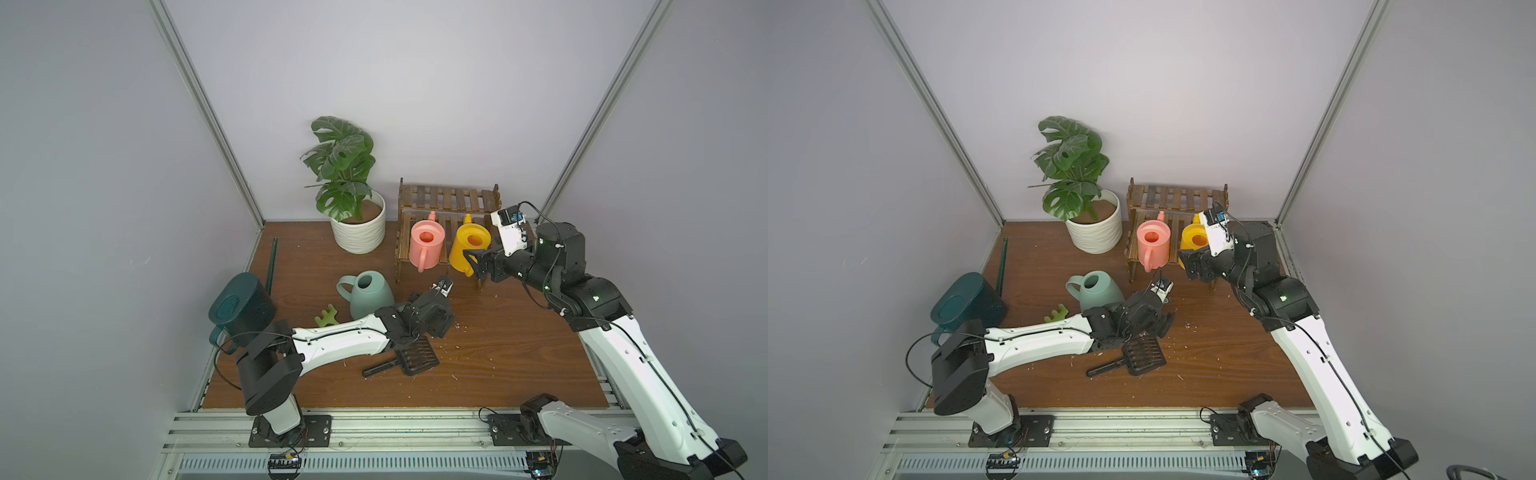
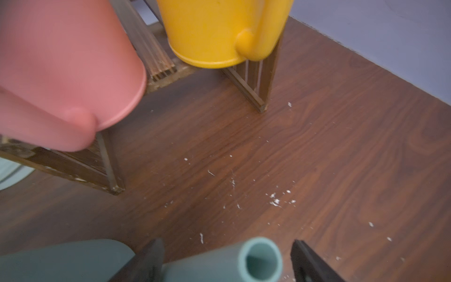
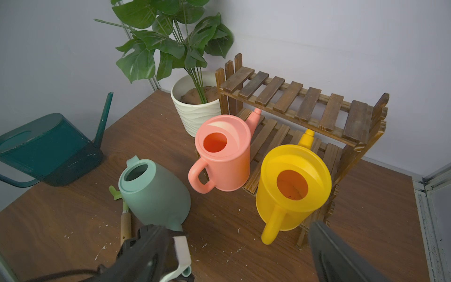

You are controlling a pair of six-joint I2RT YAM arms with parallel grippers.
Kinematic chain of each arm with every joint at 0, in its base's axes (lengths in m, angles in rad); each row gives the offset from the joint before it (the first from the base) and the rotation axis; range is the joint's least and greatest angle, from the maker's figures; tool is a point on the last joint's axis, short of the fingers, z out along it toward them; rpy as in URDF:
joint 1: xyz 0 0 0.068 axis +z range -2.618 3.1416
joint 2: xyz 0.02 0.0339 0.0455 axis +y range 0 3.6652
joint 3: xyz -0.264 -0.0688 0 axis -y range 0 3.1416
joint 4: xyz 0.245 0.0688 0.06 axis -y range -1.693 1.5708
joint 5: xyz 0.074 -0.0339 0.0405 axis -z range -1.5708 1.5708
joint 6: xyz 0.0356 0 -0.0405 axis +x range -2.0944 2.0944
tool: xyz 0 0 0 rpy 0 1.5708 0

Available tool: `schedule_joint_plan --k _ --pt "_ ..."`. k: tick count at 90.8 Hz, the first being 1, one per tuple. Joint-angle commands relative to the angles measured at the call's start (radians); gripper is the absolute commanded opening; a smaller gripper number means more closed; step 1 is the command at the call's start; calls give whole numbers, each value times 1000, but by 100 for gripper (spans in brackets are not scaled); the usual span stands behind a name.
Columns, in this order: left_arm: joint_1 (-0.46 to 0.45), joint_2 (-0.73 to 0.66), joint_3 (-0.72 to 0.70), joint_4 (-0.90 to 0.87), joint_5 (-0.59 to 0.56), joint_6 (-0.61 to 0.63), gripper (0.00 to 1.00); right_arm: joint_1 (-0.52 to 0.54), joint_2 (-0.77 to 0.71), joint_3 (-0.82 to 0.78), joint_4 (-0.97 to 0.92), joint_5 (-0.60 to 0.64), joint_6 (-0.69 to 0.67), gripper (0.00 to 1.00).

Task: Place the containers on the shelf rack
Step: Move the container to the center of the board.

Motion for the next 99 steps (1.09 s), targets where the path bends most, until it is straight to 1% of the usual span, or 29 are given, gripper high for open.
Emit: schedule_joint_plan --k 1,6,10,15,21,24,30,34,44,47,52,56,61,65,72,88,94,99 --pt "-10 -58 40 -121 172 112 93 2 -34 8 -16 -3 -22 94" --pt "-3 -84 61 -180 270 203 96 2 -45 7 -23 -36 -48 94" --pt "11 -104 74 -226 324 273 99 2 -53 6 -26 -62 -76 94" --pt "57 -144 72 -250 398 330 99 2 -61 2 -35 -103 -117 94" --pt "152 -201 54 -252 518 377 96 2 -70 -3 -45 -130 -152 95" --pt "199 -230 47 -251 557 402 96 2 -74 -5 -53 -140 -171 94" --pt "288 -281 34 -252 593 450 96 2 -88 -19 -69 -169 -230 94" --pt "353 -304 26 -253 648 498 96 2 -105 -39 -71 -189 -263 94" --pt "485 -339 -2 -258 704 673 96 3 -157 -93 -42 -279 -337 93" --pt "523 -341 -10 -257 722 716 96 3 -167 -104 -39 -307 -357 92" --pt "617 -326 1 -275 771 787 96 5 -170 -112 -54 -349 -387 91" --pt "700 -304 18 -288 850 824 96 8 -165 -114 -77 -374 -407 90" --pt "781 -278 43 -312 965 866 96 23 -160 -116 -96 -393 -424 88" --pt "845 -256 62 -328 1021 896 96 39 -159 -122 -96 -402 -426 88" --pt "896 -237 71 -358 1044 951 96 84 -158 -130 -81 -401 -417 88" --pt "991 -224 14 -408 1051 1067 96 201 -135 -160 -41 -308 -392 89" --pt "1020 -205 0 -410 1074 1089 96 224 -124 -166 -35 -298 -394 90" --pt "1026 -181 1 -422 1078 1103 96 233 -118 -169 -25 -290 -394 91"
